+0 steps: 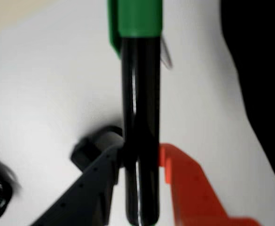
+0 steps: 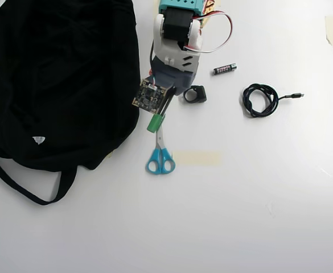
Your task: Put the green marker into the black bag
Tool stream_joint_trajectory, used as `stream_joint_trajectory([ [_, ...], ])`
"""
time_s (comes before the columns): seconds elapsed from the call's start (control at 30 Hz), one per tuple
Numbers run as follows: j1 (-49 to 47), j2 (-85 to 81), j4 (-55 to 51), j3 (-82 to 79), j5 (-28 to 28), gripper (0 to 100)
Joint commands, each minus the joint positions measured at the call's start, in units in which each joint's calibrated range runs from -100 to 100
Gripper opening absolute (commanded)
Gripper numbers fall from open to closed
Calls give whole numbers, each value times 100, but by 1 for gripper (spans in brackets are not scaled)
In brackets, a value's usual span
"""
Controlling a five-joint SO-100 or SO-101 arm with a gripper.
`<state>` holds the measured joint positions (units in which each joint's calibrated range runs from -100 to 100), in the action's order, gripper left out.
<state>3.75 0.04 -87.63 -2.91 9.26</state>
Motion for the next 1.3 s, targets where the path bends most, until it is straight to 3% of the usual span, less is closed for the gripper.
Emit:
stream_joint_trajectory([
  [0.0, 388, -535, 12, -185, -13, 2],
  [0.6, 1398, -710, 38, -275, -3, 2],
  [1.27, 3574, -593, 503, -275, -24, 2],
])
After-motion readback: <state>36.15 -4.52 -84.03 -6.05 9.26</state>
